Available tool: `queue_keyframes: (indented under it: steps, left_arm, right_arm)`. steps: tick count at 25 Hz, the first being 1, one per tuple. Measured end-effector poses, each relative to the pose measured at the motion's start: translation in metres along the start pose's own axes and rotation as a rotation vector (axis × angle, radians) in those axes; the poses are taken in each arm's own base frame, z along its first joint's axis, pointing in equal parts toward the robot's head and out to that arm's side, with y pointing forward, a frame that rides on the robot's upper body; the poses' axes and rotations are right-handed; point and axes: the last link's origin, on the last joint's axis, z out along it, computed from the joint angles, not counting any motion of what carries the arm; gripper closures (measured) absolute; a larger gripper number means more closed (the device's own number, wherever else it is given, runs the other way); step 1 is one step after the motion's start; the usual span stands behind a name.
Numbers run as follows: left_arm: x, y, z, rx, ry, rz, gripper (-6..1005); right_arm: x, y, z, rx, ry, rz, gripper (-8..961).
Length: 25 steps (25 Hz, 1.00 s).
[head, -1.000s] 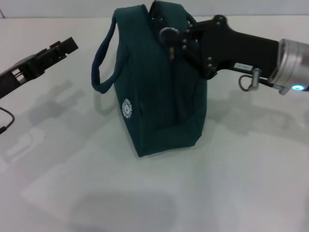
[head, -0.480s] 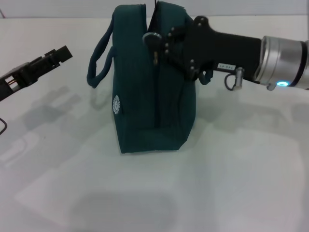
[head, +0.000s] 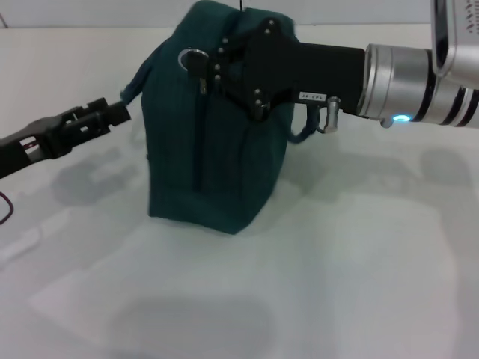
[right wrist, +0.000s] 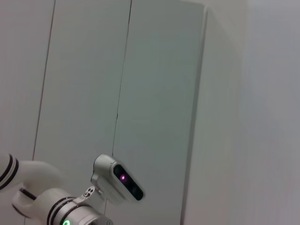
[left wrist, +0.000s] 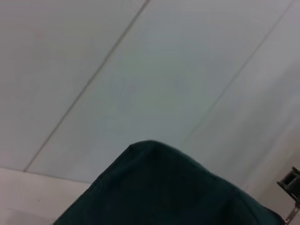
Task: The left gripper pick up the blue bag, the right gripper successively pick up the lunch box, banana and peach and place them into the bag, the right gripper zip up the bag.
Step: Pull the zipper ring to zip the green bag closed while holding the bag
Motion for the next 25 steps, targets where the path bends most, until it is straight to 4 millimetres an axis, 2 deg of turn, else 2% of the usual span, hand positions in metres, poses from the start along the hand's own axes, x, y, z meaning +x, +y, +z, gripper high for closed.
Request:
queue_keyframes:
  steps: [15, 25]
  left_arm:
    - [-0.005, 0.007, 0.016, -0.061, -0.071, 0.005, 136]
    - [-0.005, 0.001, 0.024, -0.026, -0.09, -0.008, 174]
  right_arm:
    - [0.002, 0.004, 0.008, -0.009, 0.01, -0.009, 941]
    - [0.003, 0.004, 0.005, -0.002, 0.007, -0.003, 941]
